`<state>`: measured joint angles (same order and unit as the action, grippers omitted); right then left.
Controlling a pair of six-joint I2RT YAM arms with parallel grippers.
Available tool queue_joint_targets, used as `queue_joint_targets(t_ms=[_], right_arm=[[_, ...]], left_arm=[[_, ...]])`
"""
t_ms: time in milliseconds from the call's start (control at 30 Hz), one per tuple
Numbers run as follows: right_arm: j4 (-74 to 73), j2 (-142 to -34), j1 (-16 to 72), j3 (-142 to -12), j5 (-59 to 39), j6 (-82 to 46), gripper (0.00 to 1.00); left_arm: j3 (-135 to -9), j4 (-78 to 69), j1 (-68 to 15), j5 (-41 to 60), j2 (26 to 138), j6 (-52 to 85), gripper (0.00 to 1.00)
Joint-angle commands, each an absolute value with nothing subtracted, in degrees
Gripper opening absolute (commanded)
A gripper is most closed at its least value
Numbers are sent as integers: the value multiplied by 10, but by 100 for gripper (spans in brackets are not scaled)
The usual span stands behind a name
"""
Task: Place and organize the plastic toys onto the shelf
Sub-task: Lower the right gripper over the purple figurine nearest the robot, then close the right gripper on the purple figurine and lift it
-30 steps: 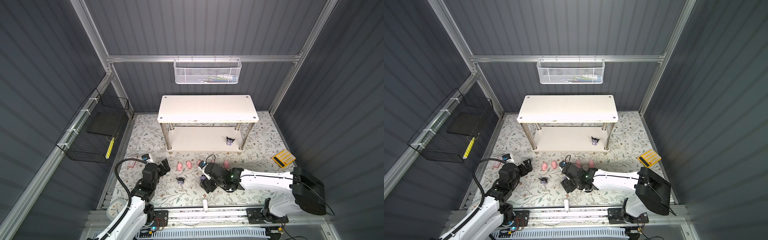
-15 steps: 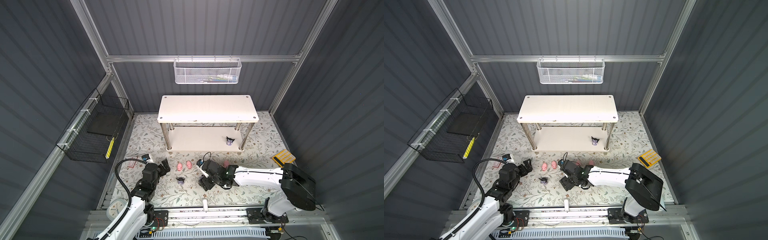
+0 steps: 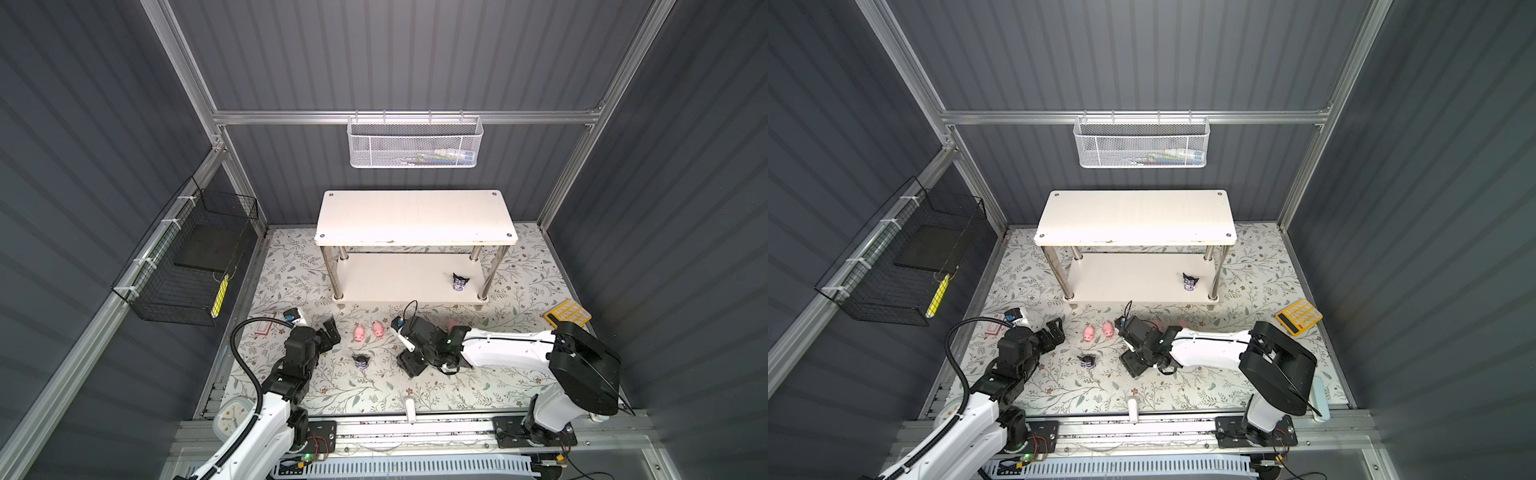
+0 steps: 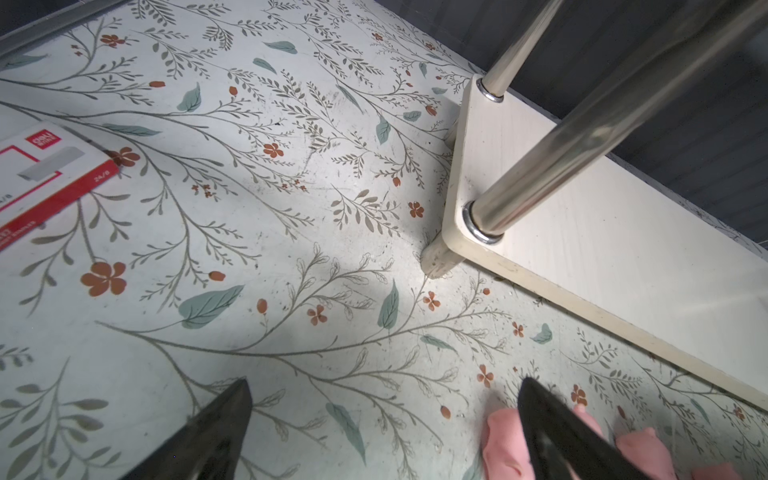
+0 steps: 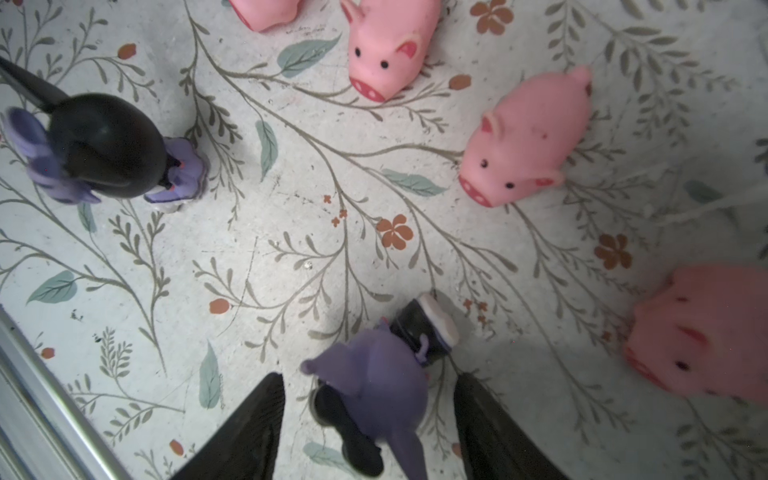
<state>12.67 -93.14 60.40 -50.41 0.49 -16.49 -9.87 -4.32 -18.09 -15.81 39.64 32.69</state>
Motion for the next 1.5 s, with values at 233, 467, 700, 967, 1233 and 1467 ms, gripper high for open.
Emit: queue_joint_targets(t_ms=[233,467,700,967,1233,1467], right_arm=[[140,-942,603,-513,3,-168,64],[142,-948,603,-514,5,-168,61],[145,-953,603,-516,5,-168,57],[146,-950,603,-516,12,-170,49],[153,-942,604,-515,19,-170,40],[178,-928,604,-521,25,-158,35]], left_arm=[[-93,-43,-185,-164,396,331,100],[-93,-43,-185,-165,395,331,100],[-93,-44,-184,-165,396,332,100],[-92,-44,-185,-166,395,332,100],[-92,-44,-185,-165,394,334,100],[-92,-44,-185,-165,393,333,100]])
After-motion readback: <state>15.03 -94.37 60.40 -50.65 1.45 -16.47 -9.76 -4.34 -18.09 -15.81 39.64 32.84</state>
